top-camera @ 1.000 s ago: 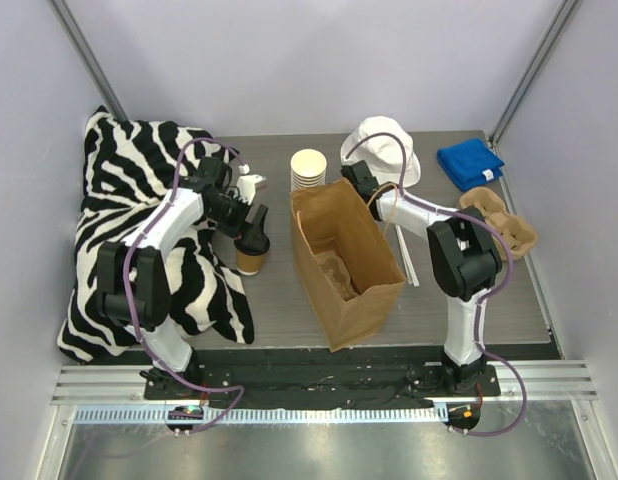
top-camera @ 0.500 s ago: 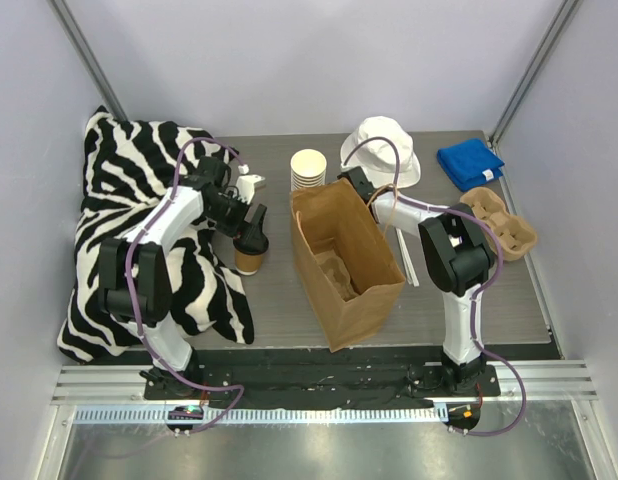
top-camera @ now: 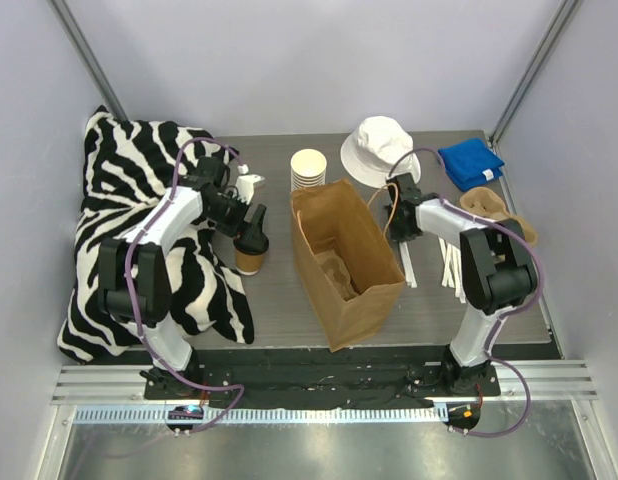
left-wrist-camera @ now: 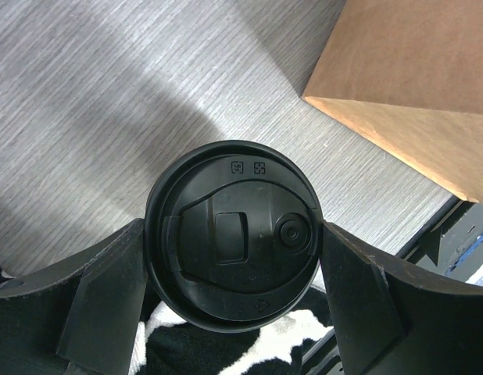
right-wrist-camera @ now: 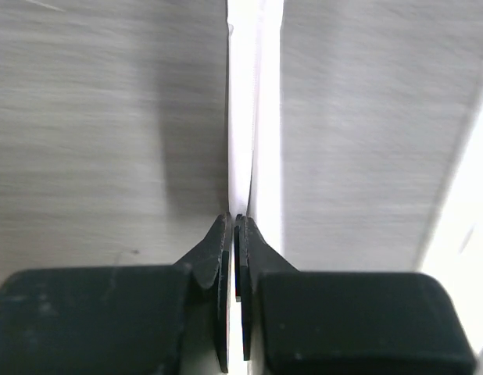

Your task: Pack the takeout coffee

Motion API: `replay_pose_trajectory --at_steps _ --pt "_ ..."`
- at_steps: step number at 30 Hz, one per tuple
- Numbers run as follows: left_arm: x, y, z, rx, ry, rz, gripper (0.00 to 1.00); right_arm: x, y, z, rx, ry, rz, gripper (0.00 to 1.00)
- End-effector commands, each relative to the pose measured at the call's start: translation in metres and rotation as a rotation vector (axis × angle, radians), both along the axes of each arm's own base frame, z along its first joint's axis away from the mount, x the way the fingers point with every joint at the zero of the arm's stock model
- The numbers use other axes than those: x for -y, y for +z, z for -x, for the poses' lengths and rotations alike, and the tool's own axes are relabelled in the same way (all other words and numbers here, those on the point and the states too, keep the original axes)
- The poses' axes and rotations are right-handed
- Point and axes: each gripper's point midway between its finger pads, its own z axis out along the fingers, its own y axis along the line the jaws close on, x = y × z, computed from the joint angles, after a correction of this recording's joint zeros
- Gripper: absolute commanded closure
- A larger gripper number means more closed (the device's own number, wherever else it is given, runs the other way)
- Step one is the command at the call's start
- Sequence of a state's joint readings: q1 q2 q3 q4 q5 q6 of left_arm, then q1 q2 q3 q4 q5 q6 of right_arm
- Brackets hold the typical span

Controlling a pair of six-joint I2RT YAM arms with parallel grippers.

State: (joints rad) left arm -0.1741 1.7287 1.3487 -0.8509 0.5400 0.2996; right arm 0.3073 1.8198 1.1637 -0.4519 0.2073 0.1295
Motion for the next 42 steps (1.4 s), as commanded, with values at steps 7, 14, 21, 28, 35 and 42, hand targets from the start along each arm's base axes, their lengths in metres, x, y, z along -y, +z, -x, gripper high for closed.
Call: replay_pose_trajectory --at_steps 7,14,21,28,35,42 --pt "0.003 0.019 0.004 0.096 -0.009 0.068 0.41 0.065 0.026 0.032 -0.035 -0.025 0.091 0.94" --pt "0.011 0.029 0.006 0.177 -0.021 0.137 0.40 0.060 0.052 0.032 0.001 -0.015 0.022 0.73" --pt "0.025 0.038 0.003 0.298 -0.047 0.192 0.39 0.051 0.073 0.020 0.026 0.005 -0.019 0.53" --pt "0.032 0.025 0.004 0.348 -0.047 0.218 0.37 0.043 0.095 0.014 0.047 0.081 -0.045 0.51" --pt "0.030 0.005 0.016 0.363 -0.058 0.219 0.33 0.044 0.132 0.004 0.136 0.091 -0.061 0.44" --pt "0.024 0.002 0.030 0.363 -0.072 0.196 0.20 0.041 0.168 -0.001 0.203 0.134 -0.081 0.26"
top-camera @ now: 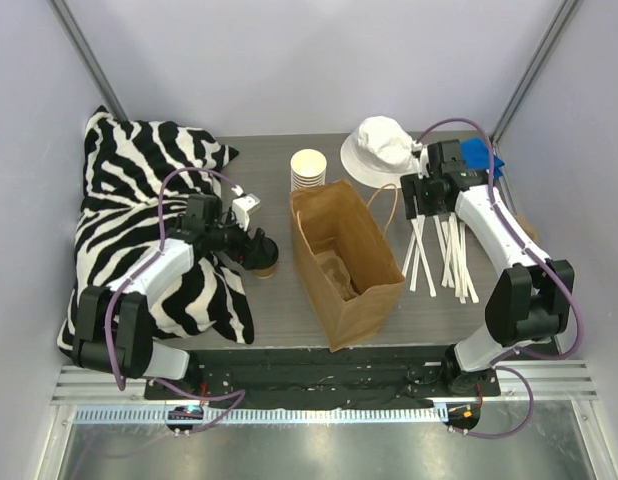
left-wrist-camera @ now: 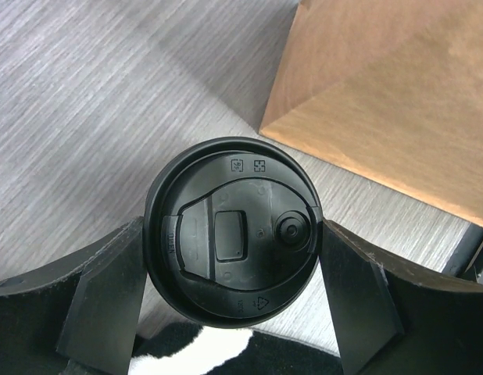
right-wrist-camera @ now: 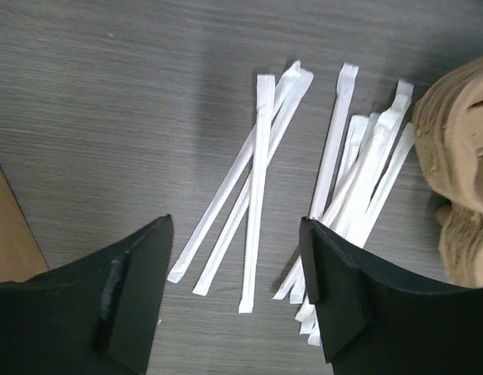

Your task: Pack the takeout coffee

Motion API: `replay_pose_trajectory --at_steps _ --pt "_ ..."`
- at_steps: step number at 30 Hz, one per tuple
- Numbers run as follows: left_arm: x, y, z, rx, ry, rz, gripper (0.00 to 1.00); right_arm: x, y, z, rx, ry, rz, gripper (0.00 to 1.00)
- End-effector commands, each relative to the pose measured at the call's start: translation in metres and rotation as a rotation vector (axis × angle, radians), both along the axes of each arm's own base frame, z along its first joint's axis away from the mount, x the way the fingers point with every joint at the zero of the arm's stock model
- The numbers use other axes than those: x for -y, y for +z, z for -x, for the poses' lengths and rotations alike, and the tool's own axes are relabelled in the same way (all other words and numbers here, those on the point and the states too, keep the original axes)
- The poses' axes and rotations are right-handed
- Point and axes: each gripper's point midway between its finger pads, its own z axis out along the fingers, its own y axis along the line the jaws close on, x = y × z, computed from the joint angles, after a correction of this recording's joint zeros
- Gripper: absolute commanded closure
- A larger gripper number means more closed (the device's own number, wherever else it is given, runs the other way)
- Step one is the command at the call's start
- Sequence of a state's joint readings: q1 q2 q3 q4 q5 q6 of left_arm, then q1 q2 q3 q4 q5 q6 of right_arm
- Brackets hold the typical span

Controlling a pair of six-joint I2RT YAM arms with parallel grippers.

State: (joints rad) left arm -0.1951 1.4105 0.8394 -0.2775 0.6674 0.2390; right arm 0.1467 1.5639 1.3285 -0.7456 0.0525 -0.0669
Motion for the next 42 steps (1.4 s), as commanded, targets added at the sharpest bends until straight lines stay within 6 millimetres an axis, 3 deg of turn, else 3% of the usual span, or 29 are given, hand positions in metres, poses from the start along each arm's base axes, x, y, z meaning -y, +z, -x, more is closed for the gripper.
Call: replay_pose_trajectory --at_steps 1,6,7,8,11,17,20,27,42 --pt "-0.001 0.009 0.003 0.049 -0.025 -0.011 0.16 -0.004 0.051 -0.010 0.116 0.059 -0.018 0.23" --pt "-0.009 0.023 0.005 0.054 -0.029 -0.044 0.08 -0.022 0.090 -0.026 0.196 0.164 -0.073 0.13" --pt "-0.012 0.026 0.004 0.072 -0.040 -0.055 0.01 -0.024 0.095 -0.028 0.206 0.177 -0.076 0.11" --pt "-0.013 0.029 0.006 0.066 -0.045 -0.060 0.00 -0.026 0.109 -0.034 0.239 0.193 -0.075 0.10" --pt "-0.015 0.037 0.006 0.082 -0.070 -0.081 0.00 -0.032 0.124 -0.043 0.271 0.224 -0.093 0.08" --pt "-0.017 0.047 0.004 0.083 -0.106 -0.110 0.00 -0.040 0.149 -0.058 0.321 0.256 -0.113 0.08" --pt "-0.020 0.041 0.001 0.031 -0.098 -0.147 0.01 -0.044 0.157 -0.064 0.336 0.273 -0.124 0.07" --pt "-0.030 0.032 -0.004 -0.031 -0.060 -0.259 0.02 -0.045 0.150 -0.067 0.320 0.273 -0.126 0.07" --pt "-0.021 0.035 0.002 -0.042 -0.026 -0.374 0.01 -0.045 0.137 -0.059 0.293 0.267 -0.138 0.06"
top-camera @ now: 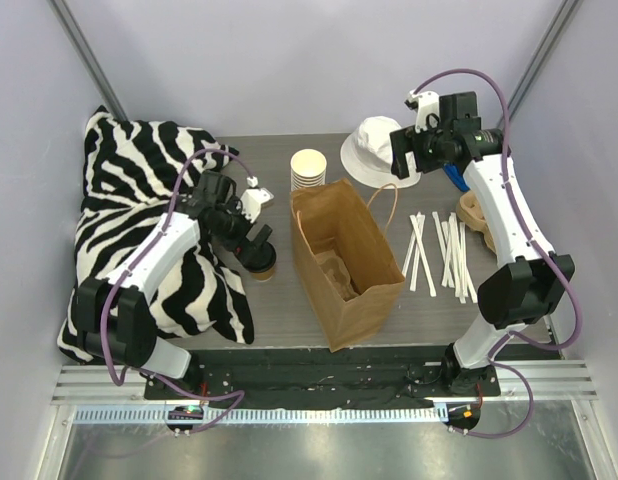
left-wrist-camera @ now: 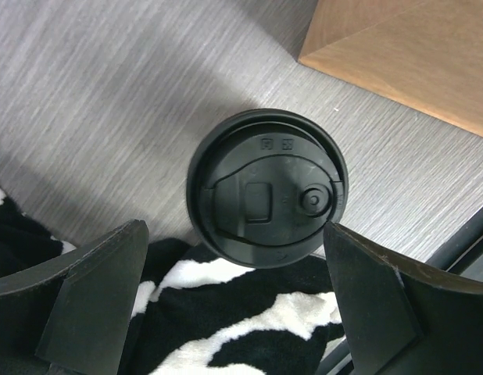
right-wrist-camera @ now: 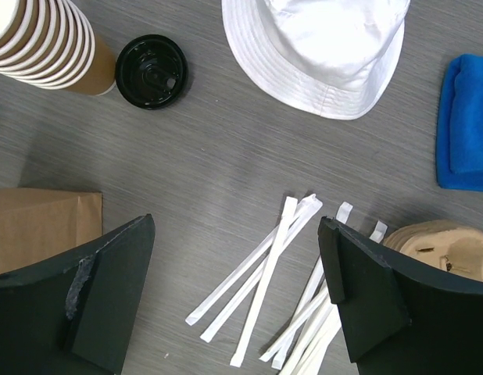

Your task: Pack the takeout coffee

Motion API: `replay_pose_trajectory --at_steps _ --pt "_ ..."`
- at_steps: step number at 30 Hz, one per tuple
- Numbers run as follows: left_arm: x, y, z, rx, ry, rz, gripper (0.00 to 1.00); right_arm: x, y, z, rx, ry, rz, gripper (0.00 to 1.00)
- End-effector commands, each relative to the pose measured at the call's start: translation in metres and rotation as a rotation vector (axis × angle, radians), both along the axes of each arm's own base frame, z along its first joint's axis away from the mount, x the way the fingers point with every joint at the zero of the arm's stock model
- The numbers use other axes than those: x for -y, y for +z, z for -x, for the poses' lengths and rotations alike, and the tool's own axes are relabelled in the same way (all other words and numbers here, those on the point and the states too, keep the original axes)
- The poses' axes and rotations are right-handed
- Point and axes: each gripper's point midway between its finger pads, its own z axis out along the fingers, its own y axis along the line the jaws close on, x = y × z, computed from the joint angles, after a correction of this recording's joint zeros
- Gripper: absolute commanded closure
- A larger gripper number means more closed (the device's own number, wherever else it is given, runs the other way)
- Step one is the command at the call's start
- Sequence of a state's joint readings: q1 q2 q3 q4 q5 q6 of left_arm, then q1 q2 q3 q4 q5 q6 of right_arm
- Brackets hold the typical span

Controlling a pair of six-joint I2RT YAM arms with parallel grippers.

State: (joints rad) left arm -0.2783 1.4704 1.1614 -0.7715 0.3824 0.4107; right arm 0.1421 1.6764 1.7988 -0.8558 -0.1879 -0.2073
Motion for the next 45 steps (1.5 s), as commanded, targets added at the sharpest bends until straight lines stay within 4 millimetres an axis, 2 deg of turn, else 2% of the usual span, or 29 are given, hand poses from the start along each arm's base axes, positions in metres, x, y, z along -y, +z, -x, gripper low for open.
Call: replay_pose_trajectory --at_steps 1,28,38,45 --pt "0.006 0.009 -0.003 0.028 0.012 -0.035 0.01 0.000 0.017 0.001 0.052 0.002 -0.015 0.06" --pt "0.019 -0.003 0.000 0.042 -0.031 -0.103 0.05 0.000 0.008 0.005 0.031 -0.007 -0.023 0.05" --pt "0.015 -0.023 0.004 0.002 -0.044 -0.146 0.18 0.000 0.011 0.004 0.037 -0.011 -0.026 0.05" --pt "0.014 -0.022 0.006 0.000 -0.053 -0.148 0.28 -0.004 0.020 0.001 0.055 -0.001 -0.044 0.05"
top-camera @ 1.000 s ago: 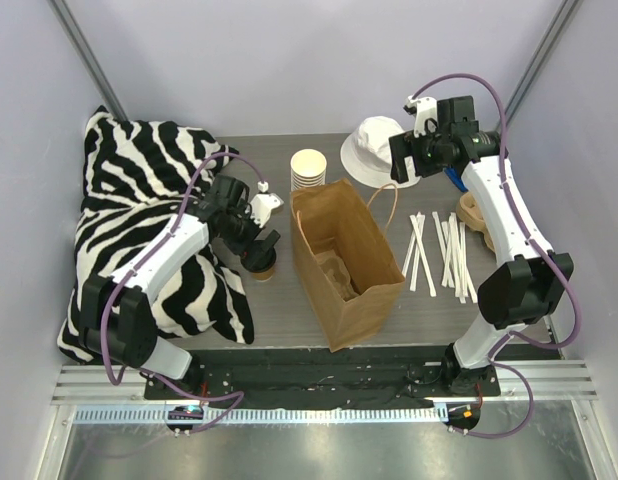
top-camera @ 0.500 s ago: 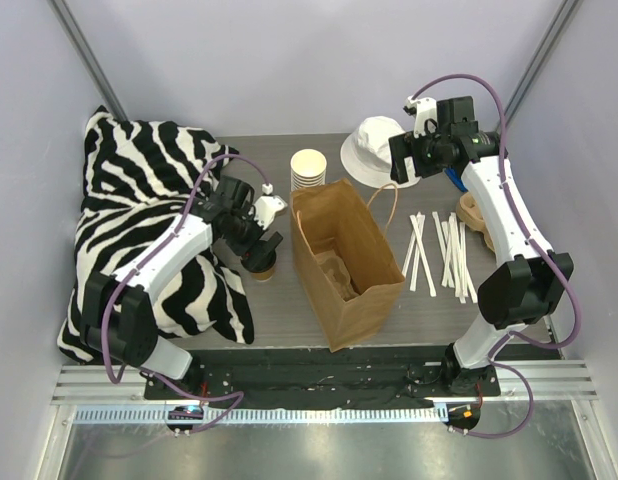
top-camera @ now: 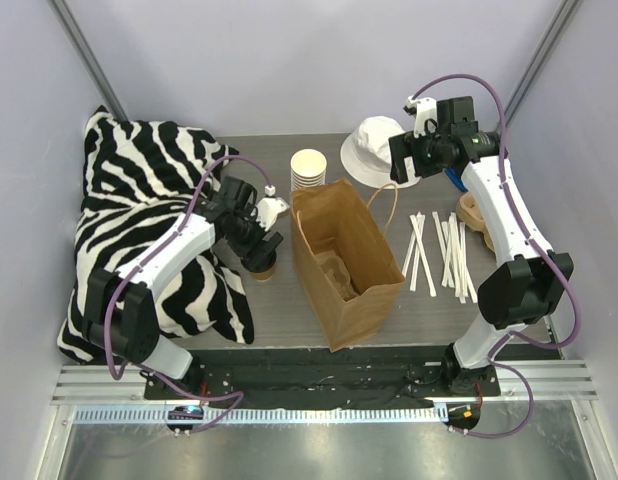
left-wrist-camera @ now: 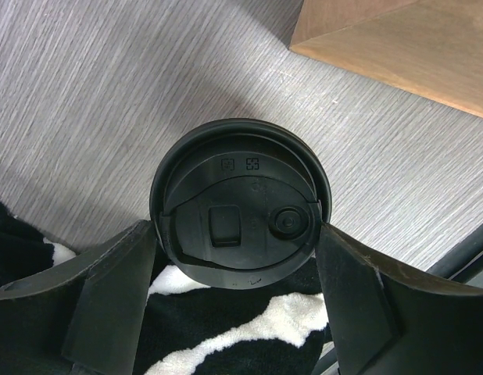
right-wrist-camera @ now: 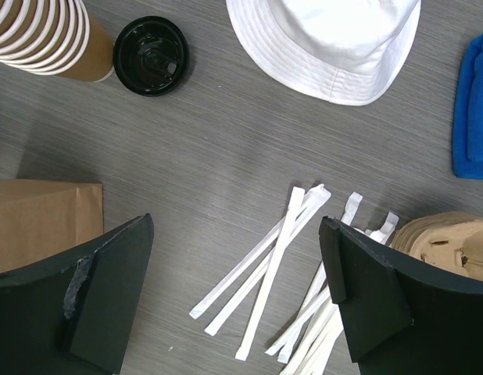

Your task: Pack the takeout coffee

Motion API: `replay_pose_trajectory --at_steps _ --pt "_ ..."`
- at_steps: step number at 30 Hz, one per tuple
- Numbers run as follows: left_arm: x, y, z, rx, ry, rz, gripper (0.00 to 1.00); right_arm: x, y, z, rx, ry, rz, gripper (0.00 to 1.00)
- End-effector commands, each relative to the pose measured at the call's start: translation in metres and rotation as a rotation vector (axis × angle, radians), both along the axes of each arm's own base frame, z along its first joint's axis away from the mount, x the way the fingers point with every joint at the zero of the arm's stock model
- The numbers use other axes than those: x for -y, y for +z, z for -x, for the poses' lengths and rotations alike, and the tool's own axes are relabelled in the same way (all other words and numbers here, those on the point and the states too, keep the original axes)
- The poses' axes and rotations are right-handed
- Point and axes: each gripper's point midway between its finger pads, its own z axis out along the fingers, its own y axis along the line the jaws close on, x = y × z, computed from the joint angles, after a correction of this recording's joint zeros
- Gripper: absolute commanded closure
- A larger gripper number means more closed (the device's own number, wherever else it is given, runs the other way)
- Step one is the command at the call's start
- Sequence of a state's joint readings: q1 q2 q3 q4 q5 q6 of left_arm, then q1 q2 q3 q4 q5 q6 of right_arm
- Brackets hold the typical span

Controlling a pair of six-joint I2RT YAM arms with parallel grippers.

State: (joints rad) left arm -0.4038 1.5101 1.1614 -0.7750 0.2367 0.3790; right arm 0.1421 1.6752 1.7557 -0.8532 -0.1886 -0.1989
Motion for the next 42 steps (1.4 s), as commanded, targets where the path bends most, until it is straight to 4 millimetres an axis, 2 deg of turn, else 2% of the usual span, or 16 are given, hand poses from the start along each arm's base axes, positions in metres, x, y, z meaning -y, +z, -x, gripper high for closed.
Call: replay_pose_trajectory --at_steps 1,3,6,8,9,11,12,13,14,18,22,23,29,33,38,42 --pt "-0.001 -0.003 -0.004 0.014 -0.024 -0.016 0.31 -0.005 0.037 -0.004 0.099 0.006 -0.047 0.05" --pt "0.000 -0.001 -0.002 0.011 -0.029 -0.013 0.34 -0.008 0.048 -0.008 0.123 0.011 -0.064 0.05" --pt "0.003 0.004 -0.001 0.010 -0.050 0.003 0.44 -0.013 0.066 -0.019 0.171 0.030 -0.085 0.04" --pt "0.005 0.006 0.002 0.003 -0.066 0.014 0.51 -0.020 0.071 -0.029 0.185 0.060 -0.101 0.02" --pt "0.006 0.008 0.002 0.008 -0.069 0.020 0.54 -0.024 0.089 -0.033 0.227 0.086 -0.111 0.02" --pt "0.007 0.008 0.004 0.001 -0.077 0.027 0.61 -0.039 0.093 -0.039 0.234 0.167 -0.147 0.01" --pt "0.008 0.009 0.006 -0.001 -0.083 0.034 0.63 -0.045 0.111 -0.041 0.276 0.204 -0.166 0.01" --pt "0.008 0.011 0.006 -0.002 -0.083 0.036 0.66 -0.050 0.116 -0.042 0.290 0.240 -0.179 0.01" --pt "0.008 0.011 0.007 -0.003 -0.085 0.040 0.67 -0.063 0.126 -0.041 0.309 0.306 -0.219 0.01" --pt "0.012 0.015 0.008 -0.001 -0.084 0.064 0.71 -0.090 0.143 -0.039 0.367 0.440 -0.274 0.00" --pt "0.014 0.020 0.009 0.003 -0.086 0.080 0.75 -0.118 0.153 -0.026 0.433 0.572 -0.242 0.00" --pt "0.014 0.021 0.010 0.003 -0.087 0.082 0.76 -0.133 0.152 -0.019 0.452 0.628 -0.222 0.00" --pt "0.012 0.021 0.014 -0.001 -0.074 0.084 0.79 -0.182 0.144 0.027 0.476 0.833 -0.108 0.00" --pt "0.011 0.018 0.017 -0.011 -0.063 0.085 0.80 -0.190 0.146 0.046 0.531 0.918 -0.022 0.02" --pt "0.009 0.016 0.017 -0.010 -0.043 0.089 0.82 -0.189 0.158 0.059 0.569 0.946 0.007 0.03" --pt "0.006 0.015 0.014 -0.013 -0.017 0.098 0.83 -0.187 0.155 0.074 0.553 0.997 0.035 0.08"
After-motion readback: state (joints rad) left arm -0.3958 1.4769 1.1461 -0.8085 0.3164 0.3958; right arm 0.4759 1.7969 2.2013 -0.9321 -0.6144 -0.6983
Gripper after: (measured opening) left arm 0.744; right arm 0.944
